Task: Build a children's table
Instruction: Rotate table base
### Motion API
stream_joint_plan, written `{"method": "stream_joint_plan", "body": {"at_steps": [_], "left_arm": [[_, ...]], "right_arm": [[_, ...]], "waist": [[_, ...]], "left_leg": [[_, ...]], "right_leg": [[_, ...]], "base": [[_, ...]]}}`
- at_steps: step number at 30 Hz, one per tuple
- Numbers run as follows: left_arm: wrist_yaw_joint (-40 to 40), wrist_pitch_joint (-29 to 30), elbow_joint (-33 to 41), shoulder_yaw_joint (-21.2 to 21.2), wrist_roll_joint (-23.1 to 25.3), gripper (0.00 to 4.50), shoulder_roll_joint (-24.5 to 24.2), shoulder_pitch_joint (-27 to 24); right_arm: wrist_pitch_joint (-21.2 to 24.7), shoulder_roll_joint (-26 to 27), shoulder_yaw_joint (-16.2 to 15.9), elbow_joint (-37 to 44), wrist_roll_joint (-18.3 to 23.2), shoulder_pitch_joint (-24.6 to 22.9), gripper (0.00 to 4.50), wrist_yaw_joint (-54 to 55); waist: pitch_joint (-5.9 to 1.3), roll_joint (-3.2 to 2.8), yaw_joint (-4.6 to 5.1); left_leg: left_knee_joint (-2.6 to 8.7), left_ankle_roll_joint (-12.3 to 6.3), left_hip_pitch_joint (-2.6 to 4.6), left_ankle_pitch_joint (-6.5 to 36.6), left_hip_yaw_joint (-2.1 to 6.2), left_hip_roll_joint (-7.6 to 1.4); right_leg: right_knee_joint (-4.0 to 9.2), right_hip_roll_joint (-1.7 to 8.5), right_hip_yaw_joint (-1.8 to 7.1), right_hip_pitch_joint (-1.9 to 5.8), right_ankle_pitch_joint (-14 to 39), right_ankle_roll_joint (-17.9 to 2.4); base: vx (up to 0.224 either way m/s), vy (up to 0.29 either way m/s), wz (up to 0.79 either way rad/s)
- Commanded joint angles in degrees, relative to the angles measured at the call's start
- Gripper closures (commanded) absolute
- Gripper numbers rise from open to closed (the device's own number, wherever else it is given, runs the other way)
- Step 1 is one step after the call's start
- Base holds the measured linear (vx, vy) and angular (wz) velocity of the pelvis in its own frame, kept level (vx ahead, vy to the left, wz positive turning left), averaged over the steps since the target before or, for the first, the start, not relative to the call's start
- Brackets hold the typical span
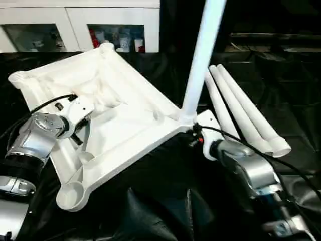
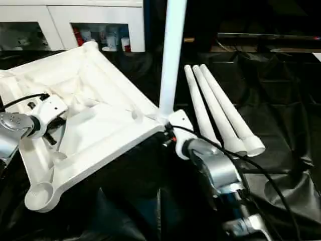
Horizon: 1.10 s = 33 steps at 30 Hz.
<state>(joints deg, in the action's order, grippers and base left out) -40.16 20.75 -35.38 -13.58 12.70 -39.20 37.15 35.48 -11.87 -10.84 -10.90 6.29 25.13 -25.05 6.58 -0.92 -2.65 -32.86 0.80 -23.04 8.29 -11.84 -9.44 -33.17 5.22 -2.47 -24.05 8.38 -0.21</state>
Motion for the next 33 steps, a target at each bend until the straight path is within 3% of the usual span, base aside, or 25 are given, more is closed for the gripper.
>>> {"method": "stream_joint_plan", "body": {"at_steps": [1, 4, 5, 6, 7, 9, 10, 14, 19, 24, 27, 33], "left_arm": [[-3.8, 0.1, 2.4, -0.7, -0.4, 4.50, -1.6, -1.1], [-7.4, 0.7, 4.9, -1.3, -1.1, 4.50, -2.5, -2.1], [-7.6, 0.7, 5.1, -1.4, -1.1, 4.50, -2.5, -2.2], [-14.7, -1.5, 10.1, -2.5, -3.7, 4.50, -4.1, -4.5], [-14.7, -1.5, 10.1, -2.5, -3.7, 4.50, -4.1, -4.5], [-18.8, -2.6, 13.7, -3.0, -5.7, 4.50, -5.0, -6.0], [-21.3, -1.0, 16.4, -3.1, -7.4, 4.50, -5.6, -7.1], [-28.3, 3.1, 24.9, -3.7, -12.5, 4.50, -6.7, -10.2], [-31.8, 5.4, 31.2, -4.1, -15.8, 4.50, -6.0, -12.0], [-32.3, 7.3, 35.5, -4.5, -18.0, 4.50, -3.5, -12.5], [-30.6, 6.4, 34.3, -4.7, -17.2, 4.50, -1.3, -11.6], [-28.4, 5.4, 33.0, -4.6, -16.9, 4.50, 1.6, -10.0]], "right_arm": [[-2.0, 0.6, 0.2, -2.3, -0.6, 1.5, 3.98, 0.1], [-3.2, 1.2, -0.4, -4.5, -1.0, 2.4, 4.21, -0.1], [-3.3, 1.3, -0.4, -4.6, -1.0, 2.5, 4.31, -0.2], [-4.7, 2.3, -1.2, -7.2, -1.4, 3.8, 4.41, -0.4], [-4.7, 2.3, -1.2, -7.2, -1.4, 3.8, 4.47, -0.4], [-5.6, 2.9, -1.5, -8.7, -1.6, 4.6, 4.47, -0.6], [-6.1, 3.3, -1.7, -9.7, -1.7, 5.1, 4.47, -0.7], [-8.2, 4.5, -2.2, -13.3, -2.2, 7.2, 4.47, -1.1], [-10.0, 5.8, -2.4, -16.7, -2.8, 9.1, 4.47, -1.4], [-11.6, 6.9, -2.7, -19.1, -3.4, 10.3, 4.47, -1.9], [-11.8, 7.2, -2.9, -19.5, -3.4, 10.6, 4.47, -2.2], [-12.6, 7.8, -3.2, -20.4, -3.8, 10.8, 4.47, -2.8]], "waist": [[-4.55, -1.16, -0.12], [-4.51, -1.21, 0.05], [-4.52, -1.20, 0.07], [-4.81, -1.07, -0.11], [-4.65, -0.97, 0.17], [-4.73, -1.09, 0.19], [-4.85, -0.85, 0.17], [-4.86, -1.07, 0.18], [-4.87, -0.78, 0.43], [-4.73, -0.62, 0.53], [-4.70, -0.43, 0.58], [-4.77, -0.60, 0.66]], "left_leg": [[4.55, 4.92, 2.71, 23.6, 2.45, -3.34], [4.54, 4.97, 2.91, 23.7, 2.25, -3.34], [4.52, 4.96, 2.83, 23.7, 2.24, -3.31], [4.49, 4.72, 2.73, 22.3, 2.43, -3.49], [4.65, 4.55, 2.44, 22.2, 2.35, -3.51], [4.50, 4.67, 2.79, 21.5, 2.04, -3.37], [4.48, 4.46, 2.55, 20.3, 2.08, -3.40], [4.27, 3.88, 2.59, 17.9, 1.70, -3.27], [4.29, 3.65, 2.42, 18.0, 1.79, -3.32], [4.21, 3.72, 2.68, 19.6, 1.76, -3.31], [4.21, 3.52, 2.48, 19.2, 1.78, -3.19], [4.13, 3.08, 2.42, 18.7, 1.84, -3.12]], "right_leg": [[3.28, 3.20, 2.22, 1.57, 17.0, -11.2], [3.30, 3.07, 2.29, 1.35, 16.8, -11.6], [3.24, 3.05, 2.31, 1.44, 16.5, -11.6], [2.97, 3.50, 2.29, 1.67, 15.5, -12.1], [3.03, 3.33, 2.31, 1.76, 15.4, -12.1], [2.85, 2.99, 2.33, 1.50, 14.0, -12.5], [2.56, 3.11, 2.32, 1.84, 12.9, -12.9], [2.21, 2.88, 2.30, 1.93, 10.1, -14.1], [2.18, 3.08, 2.29, 2.22, 11.7, -14.2], [2.69, 3.07, 2.47, 2.03, 15.5, -13.3], [2.64, 2.88, 2.45, 2.09, 16.0, -12.6], [2.64, 2.78, 2.39, 2.08, 15.8, -12.4]], "base": [[0.000, 0.000, 0.00], [0.000, 0.000, 0.00], [0.000, 0.000, 0.00], [0.000, 0.000, 0.00], [0.000, 0.000, 0.00], [0.000, 0.000, 0.00], [0.000, 0.000, 0.00], [0.000, 0.000, 0.00], [0.000, 0.000, 0.00], [0.000, 0.000, 0.00], [0.000, 0.000, 0.00], [0.000, 0.000, 0.00]]}}
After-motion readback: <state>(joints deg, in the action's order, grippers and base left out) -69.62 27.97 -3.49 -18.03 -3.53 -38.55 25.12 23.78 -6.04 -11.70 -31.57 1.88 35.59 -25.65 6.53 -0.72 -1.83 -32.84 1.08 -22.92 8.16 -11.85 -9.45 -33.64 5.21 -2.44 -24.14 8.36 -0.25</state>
